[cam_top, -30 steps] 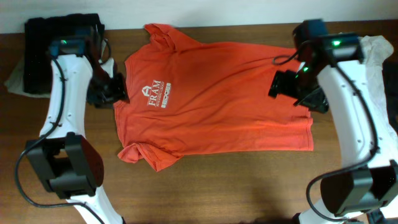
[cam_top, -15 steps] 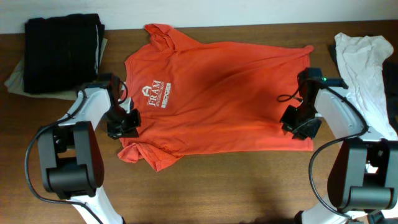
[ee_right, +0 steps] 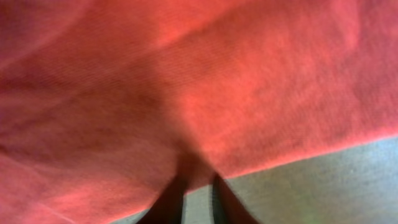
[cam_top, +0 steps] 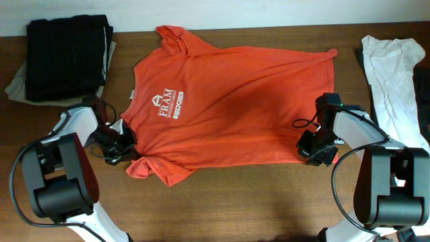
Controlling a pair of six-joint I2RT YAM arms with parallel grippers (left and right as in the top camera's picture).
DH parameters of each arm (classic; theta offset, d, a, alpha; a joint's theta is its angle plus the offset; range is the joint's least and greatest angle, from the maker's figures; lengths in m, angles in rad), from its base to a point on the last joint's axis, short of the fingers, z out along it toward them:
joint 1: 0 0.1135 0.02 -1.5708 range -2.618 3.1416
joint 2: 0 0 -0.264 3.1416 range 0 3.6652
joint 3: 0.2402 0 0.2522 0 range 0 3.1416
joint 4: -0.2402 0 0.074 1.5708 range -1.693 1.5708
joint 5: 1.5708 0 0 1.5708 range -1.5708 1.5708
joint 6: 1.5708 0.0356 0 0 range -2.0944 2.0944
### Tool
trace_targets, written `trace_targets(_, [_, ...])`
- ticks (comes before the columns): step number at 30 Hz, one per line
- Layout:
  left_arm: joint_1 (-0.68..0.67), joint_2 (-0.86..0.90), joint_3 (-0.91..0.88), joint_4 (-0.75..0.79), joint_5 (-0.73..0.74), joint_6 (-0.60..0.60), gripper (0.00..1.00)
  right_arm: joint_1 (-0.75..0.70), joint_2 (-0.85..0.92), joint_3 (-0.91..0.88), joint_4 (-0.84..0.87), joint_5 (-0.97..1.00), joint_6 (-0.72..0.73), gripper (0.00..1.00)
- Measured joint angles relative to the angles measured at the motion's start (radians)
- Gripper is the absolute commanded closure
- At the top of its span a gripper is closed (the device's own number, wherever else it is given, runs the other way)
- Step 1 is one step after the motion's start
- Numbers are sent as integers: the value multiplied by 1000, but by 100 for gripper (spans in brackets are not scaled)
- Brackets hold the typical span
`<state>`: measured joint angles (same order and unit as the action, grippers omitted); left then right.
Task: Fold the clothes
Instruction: 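Release the shoulders and move both grippers down to the hem corners, then grasp the left hem corner with left gripper, right hem corner with right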
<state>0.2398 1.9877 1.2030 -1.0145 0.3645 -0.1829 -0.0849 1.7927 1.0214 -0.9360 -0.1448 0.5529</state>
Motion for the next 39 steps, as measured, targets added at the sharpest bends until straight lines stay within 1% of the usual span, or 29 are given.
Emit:
trace_targets(1, [13,0,-5,-3,8,-1,99,-2,0,0,-6,0,3,96])
trace_targets(3, [43,-1,-14,-14,19,-1,99,-12,0,0,-25,1,4,96])
trace_targets(8, [114,-14,-34,-44,5,-2,99,-95,0,-1,-79,5,1,96])
trace_targets(10, [141,-57,-43,-53,-15,-16,99,-121,0,0,-106,9,-8,96])
trace_targets(12, [174,-136,-46,-60,-27,-27,99,-130,0,12,-163,13,-14,96])
trace_targets(13, [193,-202,-46,-63,-34,-35,99,-130,-2,29,-179,12,-15,93])
trace_targets(15, [212,-315,-46,-67,-42,-40,99,-129,-14,70,-166,12,-53,84])
trace_targets(16, [212,-368,-45,-68,-44,-42,99,-127,-23,89,-147,12,-76,82])
trace_targets(18, [211,-434,-45,-65,-43,-45,99,-126,-31,106,-99,12,-116,80])
trace_targets(20, [211,-439,-46,-46,-43,-45,99,-124,-30,106,-69,12,-136,91])
trace_targets(21, [211,-437,-45,-39,-46,-45,99,-124,-28,106,-46,12,-139,92])
trace_targets(24, [204,-436,-46,-36,-48,-45,98,-124,-5,105,-19,12,-146,93])
trace_targets(25, [200,-436,-46,-36,-50,-46,95,-124,3,100,-15,12,-146,92])
trace_targets(26, [195,-436,-45,-36,-50,-45,94,-124,12,90,-10,12,-145,93])
trace_targets(28, [188,-436,-46,-35,-50,-46,94,-124,20,72,19,12,-146,94])
trace_targets(29, [184,-436,-46,-32,-51,-46,94,-124,23,63,37,11,-145,96])
trace_targets(30, [181,-435,-46,-27,-50,-46,94,-124,24,45,68,12,-145,96])
trace_targets(33, [176,-435,-46,-24,-50,-46,94,-124,24,20,88,12,-128,96])
trace_targets(35, [176,-435,-46,-24,-50,-46,94,-124,17,10,88,13,-99,96])
trace_targets(39, [176,-435,-46,-25,-50,-46,95,-124,14,-3,3,22,-11,96])
